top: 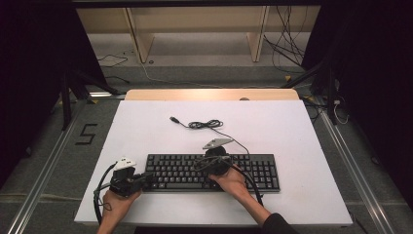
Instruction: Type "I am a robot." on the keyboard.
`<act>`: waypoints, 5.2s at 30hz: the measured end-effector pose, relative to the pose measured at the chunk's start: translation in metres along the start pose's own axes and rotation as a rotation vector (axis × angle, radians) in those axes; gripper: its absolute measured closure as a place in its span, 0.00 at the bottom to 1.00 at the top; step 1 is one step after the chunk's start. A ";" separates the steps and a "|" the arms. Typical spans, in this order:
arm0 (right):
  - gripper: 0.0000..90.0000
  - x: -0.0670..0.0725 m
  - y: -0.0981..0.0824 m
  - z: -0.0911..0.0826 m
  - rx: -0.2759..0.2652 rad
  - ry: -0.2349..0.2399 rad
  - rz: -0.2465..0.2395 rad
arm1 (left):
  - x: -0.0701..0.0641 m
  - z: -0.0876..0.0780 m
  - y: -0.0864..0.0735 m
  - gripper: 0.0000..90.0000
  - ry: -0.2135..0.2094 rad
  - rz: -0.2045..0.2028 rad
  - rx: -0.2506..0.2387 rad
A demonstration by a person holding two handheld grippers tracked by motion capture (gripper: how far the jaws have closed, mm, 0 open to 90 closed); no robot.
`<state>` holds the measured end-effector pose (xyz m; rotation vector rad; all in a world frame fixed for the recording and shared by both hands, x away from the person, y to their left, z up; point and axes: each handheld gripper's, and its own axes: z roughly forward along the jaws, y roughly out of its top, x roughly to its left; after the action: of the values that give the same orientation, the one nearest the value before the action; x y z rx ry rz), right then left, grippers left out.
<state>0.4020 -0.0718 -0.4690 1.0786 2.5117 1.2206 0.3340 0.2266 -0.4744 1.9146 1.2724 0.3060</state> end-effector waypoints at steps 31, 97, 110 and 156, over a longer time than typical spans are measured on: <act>0.41 0.018 -0.004 -0.030 -0.083 0.118 -0.039 | -0.003 -0.013 0.005 0.32 -0.092 -0.058 -0.173; 1.00 0.037 -0.033 -0.019 0.036 0.113 -0.124 | -0.008 -0.015 0.005 0.32 -0.136 -0.023 -0.199; 0.78 0.024 -0.027 -0.040 -0.068 0.138 -0.060 | -0.004 -0.014 0.006 0.41 -0.116 -0.040 -0.193; 0.34 0.022 -0.032 -0.063 -0.145 0.126 -0.015 | -0.002 0.016 0.013 0.99 -0.032 0.019 0.000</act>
<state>0.3430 -0.1101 -0.4470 0.9756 2.4690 1.4835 0.3514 0.2149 -0.4749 1.9254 1.2335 0.2843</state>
